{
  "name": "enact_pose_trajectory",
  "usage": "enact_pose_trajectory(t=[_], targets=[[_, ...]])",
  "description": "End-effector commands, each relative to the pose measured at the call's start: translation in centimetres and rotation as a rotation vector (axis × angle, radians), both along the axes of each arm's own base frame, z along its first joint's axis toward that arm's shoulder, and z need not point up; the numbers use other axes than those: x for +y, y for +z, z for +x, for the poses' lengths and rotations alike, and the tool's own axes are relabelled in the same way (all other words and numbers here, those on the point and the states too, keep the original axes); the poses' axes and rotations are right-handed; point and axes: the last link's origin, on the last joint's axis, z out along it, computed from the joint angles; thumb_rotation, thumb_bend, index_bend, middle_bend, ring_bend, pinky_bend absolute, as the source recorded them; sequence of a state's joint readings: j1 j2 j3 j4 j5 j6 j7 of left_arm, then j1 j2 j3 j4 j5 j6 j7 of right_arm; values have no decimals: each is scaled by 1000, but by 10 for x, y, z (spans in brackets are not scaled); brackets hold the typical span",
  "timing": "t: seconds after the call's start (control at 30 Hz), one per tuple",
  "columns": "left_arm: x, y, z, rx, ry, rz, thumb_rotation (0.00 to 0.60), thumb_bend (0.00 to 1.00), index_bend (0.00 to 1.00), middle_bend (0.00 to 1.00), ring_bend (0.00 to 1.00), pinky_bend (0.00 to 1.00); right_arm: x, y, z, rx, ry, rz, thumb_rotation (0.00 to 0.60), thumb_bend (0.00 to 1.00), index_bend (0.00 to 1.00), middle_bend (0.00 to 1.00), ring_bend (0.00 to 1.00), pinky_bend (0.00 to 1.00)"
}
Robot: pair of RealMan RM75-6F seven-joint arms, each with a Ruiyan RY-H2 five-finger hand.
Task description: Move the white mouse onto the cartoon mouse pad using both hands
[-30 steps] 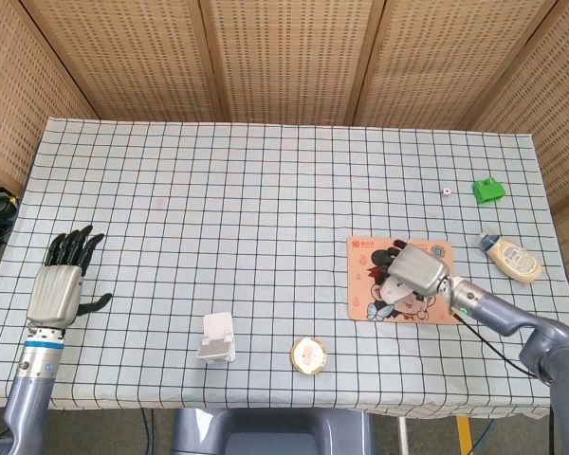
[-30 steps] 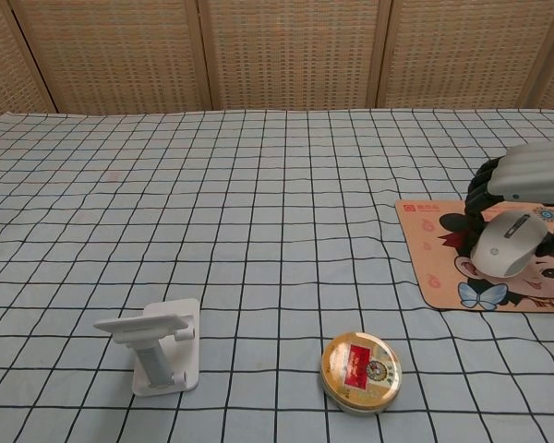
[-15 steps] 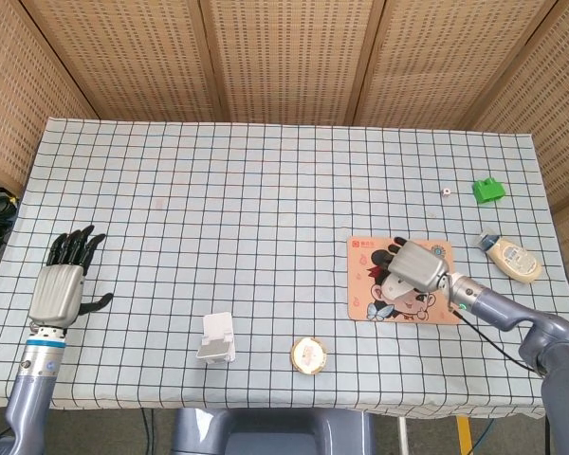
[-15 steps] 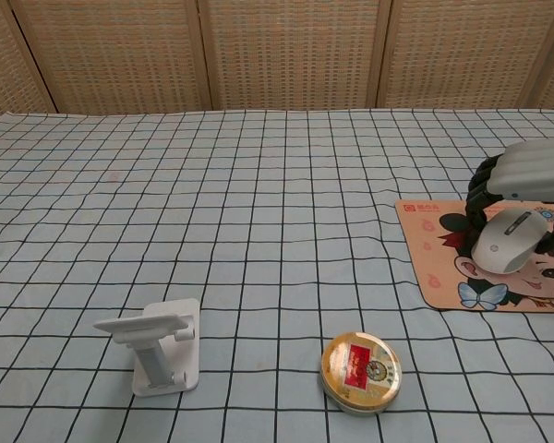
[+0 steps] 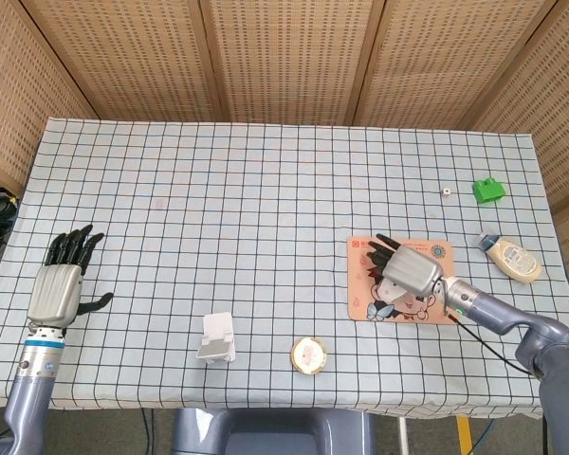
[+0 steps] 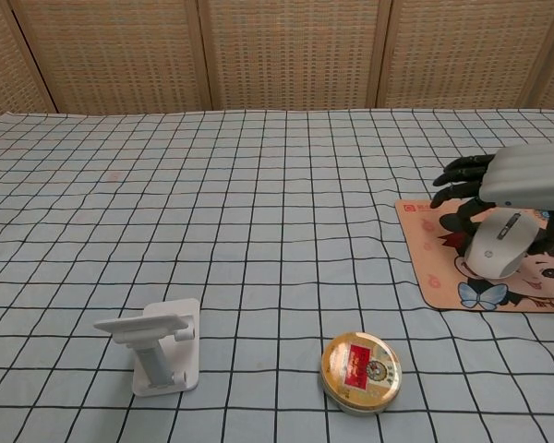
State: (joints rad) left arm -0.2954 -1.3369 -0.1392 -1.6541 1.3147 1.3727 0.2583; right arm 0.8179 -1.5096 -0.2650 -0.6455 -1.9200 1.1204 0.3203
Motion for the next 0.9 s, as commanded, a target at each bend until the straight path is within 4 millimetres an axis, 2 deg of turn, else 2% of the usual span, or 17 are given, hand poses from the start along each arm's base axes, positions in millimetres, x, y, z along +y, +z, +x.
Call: enact_pose_trajectory(t=[0.03, 0.3, 0.5, 0.9], targets=[[0, 0, 0, -3, 0, 1, 600, 164, 102, 0, 0, 0, 3, -1, 1, -1, 7, 0, 600, 324, 548, 172, 0, 35], [0, 1, 1, -11, 2, 1, 600, 164, 104, 0, 0, 0, 2, 3, 7, -6, 40, -27, 600, 259, 448, 59, 0, 0], [-1, 3, 1, -22, 1, 9, 600, 164, 114, 0, 0, 0, 3, 4, 13, -8, 67, -33, 600, 228, 409, 18, 0, 0], [-2, 5, 3, -40, -2, 13, 600, 164, 120, 0, 0, 0, 6, 2, 18, -9, 84, -49, 600, 185, 287, 0, 0, 0]])
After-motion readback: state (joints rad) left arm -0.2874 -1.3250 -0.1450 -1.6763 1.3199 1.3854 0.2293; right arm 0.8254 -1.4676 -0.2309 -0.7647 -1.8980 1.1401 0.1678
